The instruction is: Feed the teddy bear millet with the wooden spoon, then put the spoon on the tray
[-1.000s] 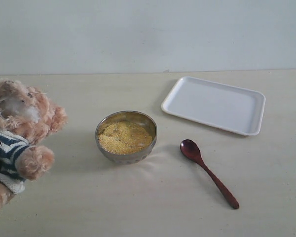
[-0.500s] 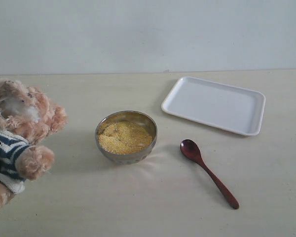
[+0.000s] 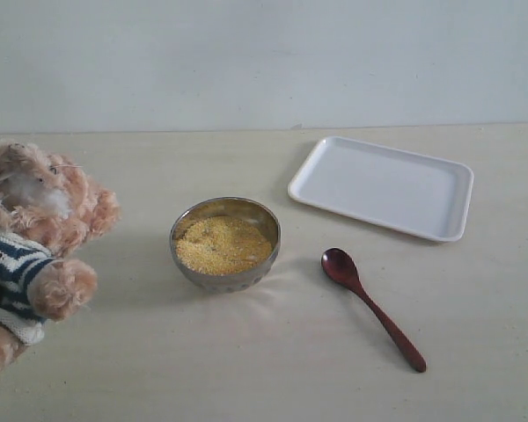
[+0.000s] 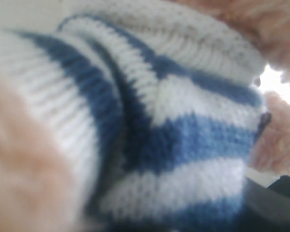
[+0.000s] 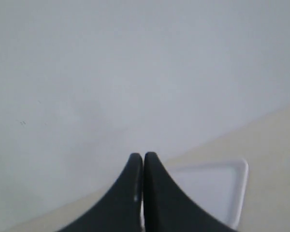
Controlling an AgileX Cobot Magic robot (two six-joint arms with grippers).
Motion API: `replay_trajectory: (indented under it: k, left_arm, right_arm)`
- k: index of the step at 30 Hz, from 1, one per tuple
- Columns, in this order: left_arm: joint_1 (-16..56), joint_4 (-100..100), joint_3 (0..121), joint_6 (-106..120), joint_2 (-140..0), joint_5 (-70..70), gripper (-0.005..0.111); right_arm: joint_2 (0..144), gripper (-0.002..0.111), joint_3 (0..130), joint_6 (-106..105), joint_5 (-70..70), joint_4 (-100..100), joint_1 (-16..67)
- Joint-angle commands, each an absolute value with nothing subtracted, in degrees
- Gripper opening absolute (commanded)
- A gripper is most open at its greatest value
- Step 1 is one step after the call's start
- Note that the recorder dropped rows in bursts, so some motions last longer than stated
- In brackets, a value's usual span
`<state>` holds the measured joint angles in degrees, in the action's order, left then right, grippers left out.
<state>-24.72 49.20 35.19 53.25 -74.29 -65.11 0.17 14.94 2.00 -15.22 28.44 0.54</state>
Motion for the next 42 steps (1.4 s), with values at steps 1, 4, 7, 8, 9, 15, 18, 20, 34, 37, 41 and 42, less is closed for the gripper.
replay_trajectory:
  k: [1, 4, 7, 8, 9, 15, 18, 20, 34, 37, 41, 42]
  left_arm:
    - [-24.8, 50.5, 35.1, 53.6, -73.4, -65.8, 0.007]
    - [-24.8, 50.5, 35.1, 53.6, -73.4, -65.8, 0.007]
    - [-24.8, 50.5, 35.1, 53.6, -73.4, -65.8, 0.007]
    - [-24.8, 50.5, 35.1, 53.6, -73.4, -65.8, 0.007]
    - [-24.8, 50.5, 35.1, 53.6, -73.4, -65.8, 0.007]
    - [-24.8, 50.5, 35.1, 53.6, -73.4, -65.8, 0.007]
    - [-24.8, 50.5, 35.1, 53.6, -73.4, -65.8, 0.007]
    - [-24.8, 50.5, 35.1, 53.6, -73.4, -65.8, 0.007]
    - [-24.8, 50.5, 35.1, 53.6, -73.4, -65.5, 0.007]
    - [-24.8, 50.5, 35.1, 53.6, -73.4, -65.5, 0.007]
    - [-24.8, 50.5, 35.1, 53.6, -73.4, -65.5, 0.007]
    - [-24.8, 50.5, 35.1, 53.6, -73.4, -65.5, 0.007]
  right_arm:
    - [4.1, 0.0, 26.3, -3.4, -26.7, 23.2, 0.6]
    - [13.6, 0.0, 34.6, -11.6, -41.2, 25.8, 0.9]
    - [24.5, 0.0, 39.9, -16.5, -48.2, 27.8, 3.4]
    - [28.5, 0.001, 41.6, -18.0, -49.8, 27.6, 4.4]
    - [32.5, 0.002, 43.0, -19.4, -51.0, 27.2, 5.5]
    - [52.0, 0.05, 46.1, -23.4, -50.1, 18.1, 16.7]
    - [59.8, 0.077, 45.9, -20.5, -45.1, 11.3, 23.7]
    - [64.0, 0.078, 45.9, -18.0, -41.4, 7.7, 27.2]
    - [86.6, 0.077, 45.9, -11.7, -29.9, 4.6, 29.2]
    - [89.0, 0.077, 45.9, -12.0, -27.8, 4.6, 29.2]
    - [91.5, 0.077, 45.9, -12.3, -26.0, 4.7, 29.2]
    - [92.1, 0.077, 45.9, -12.4, -25.5, 4.7, 29.2]
